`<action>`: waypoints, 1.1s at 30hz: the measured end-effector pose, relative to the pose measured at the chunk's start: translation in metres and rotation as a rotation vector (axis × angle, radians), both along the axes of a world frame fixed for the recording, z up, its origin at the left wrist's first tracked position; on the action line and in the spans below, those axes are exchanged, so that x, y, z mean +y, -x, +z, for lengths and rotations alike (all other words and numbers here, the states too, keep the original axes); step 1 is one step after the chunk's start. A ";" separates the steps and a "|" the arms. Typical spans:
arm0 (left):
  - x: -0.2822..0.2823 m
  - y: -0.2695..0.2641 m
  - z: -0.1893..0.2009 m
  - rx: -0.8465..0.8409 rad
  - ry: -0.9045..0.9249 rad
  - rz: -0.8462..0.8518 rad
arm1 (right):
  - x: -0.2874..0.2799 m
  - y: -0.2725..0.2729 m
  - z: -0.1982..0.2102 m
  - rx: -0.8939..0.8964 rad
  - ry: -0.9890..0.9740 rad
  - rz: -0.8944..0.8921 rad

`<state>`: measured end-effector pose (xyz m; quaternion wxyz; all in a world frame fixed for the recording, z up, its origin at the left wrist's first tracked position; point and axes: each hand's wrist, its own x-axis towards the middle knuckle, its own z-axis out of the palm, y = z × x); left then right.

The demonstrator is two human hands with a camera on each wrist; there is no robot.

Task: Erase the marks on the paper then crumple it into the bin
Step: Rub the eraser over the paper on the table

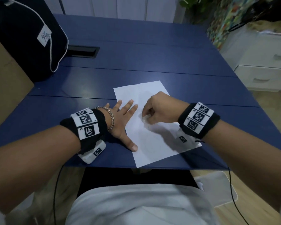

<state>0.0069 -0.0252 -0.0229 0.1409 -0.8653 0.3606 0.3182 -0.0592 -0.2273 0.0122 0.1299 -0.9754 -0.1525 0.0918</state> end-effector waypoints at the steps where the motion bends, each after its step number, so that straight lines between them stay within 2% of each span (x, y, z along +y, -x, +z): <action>1: 0.000 0.000 0.000 -0.002 -0.003 -0.003 | 0.005 0.002 -0.002 -0.036 -0.010 -0.006; 3: -0.002 -0.001 0.002 -0.011 -0.007 -0.008 | 0.017 0.012 -0.006 -0.061 -0.030 0.027; 7: -0.003 0.000 0.004 0.002 -0.016 0.007 | 0.013 0.030 0.003 0.069 0.052 0.067; 11: -0.001 -0.002 0.005 0.007 -0.009 -0.022 | -0.025 0.040 0.023 0.033 0.048 -0.091; 13: 0.002 -0.005 0.008 0.000 0.049 -0.058 | -0.041 0.052 0.029 0.022 -0.010 -0.166; 17: 0.012 -0.011 0.016 -0.079 0.239 -0.078 | -0.050 0.074 0.026 0.013 -0.044 -0.195; 20: 0.023 -0.003 0.022 -0.004 0.323 -0.040 | -0.050 0.083 0.016 0.001 -0.075 -0.218; 22: 0.027 0.009 0.019 0.039 0.300 -0.081 | -0.044 0.086 0.011 0.018 -0.082 -0.191; 25: 0.023 0.021 0.009 0.007 0.233 -0.158 | -0.023 0.080 0.008 0.042 -0.065 -0.111; 29: 0.016 0.020 0.002 -0.001 0.196 -0.124 | 0.005 0.064 -0.002 -0.012 -0.035 -0.021; 33: 0.014 0.020 -0.003 -0.018 0.157 -0.113 | 0.015 0.057 -0.007 -0.037 -0.001 -0.052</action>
